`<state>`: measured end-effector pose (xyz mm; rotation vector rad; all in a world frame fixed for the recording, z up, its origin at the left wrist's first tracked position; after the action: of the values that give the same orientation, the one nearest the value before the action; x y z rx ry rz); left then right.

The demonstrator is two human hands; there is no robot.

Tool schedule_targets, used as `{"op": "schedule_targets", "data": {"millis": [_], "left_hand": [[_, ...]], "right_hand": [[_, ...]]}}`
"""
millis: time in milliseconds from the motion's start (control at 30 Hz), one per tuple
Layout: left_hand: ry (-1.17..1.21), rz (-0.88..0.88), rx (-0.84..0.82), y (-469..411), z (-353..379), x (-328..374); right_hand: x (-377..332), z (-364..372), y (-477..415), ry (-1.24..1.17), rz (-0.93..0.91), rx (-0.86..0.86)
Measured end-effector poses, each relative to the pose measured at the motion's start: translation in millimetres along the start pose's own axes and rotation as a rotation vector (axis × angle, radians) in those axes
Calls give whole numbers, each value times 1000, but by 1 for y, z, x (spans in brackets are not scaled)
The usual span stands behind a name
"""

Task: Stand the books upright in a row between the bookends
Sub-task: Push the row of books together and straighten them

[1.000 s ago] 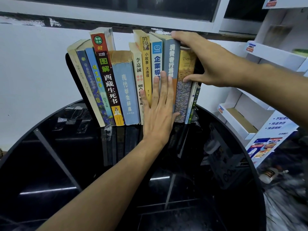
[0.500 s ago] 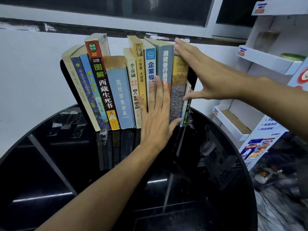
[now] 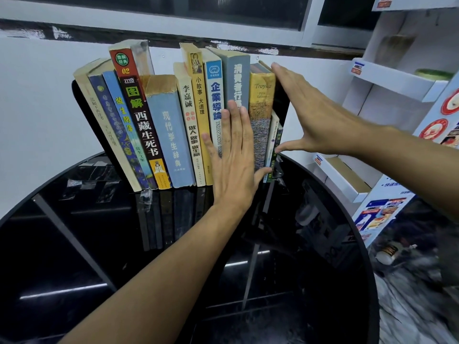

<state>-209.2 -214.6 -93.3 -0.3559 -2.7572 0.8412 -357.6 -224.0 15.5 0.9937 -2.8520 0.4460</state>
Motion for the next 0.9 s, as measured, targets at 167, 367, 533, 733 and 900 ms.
{"op": "schedule_targets", "data": {"millis": [167, 367, 533, 733, 900], "left_hand": [[-35, -11, 16, -1, 3, 0], [-31, -6, 40, -2, 4, 1], [-50, -6, 37, -3, 6, 1], [-54, -8, 44, -4, 7, 2], [-70, -11, 48, -4, 7, 1]], "right_hand": [[2, 4, 0, -14, 9, 38], [3, 7, -1, -43, 22, 67], [3, 7, 0, -52, 22, 79], [5, 7, 1, -53, 32, 88], [4, 7, 1, -53, 33, 89]]}}
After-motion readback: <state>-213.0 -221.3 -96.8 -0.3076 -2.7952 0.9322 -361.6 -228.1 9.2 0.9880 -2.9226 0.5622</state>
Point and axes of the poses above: each hand's wrist, its own y-axis away from the middle knuckle, its own z-axis out of the palm, x = y × z, the point moved 4 cm from there along -y, towards the middle knuckle, and after that the axes turned 11 degrees about -x, right-handed, at the moved point
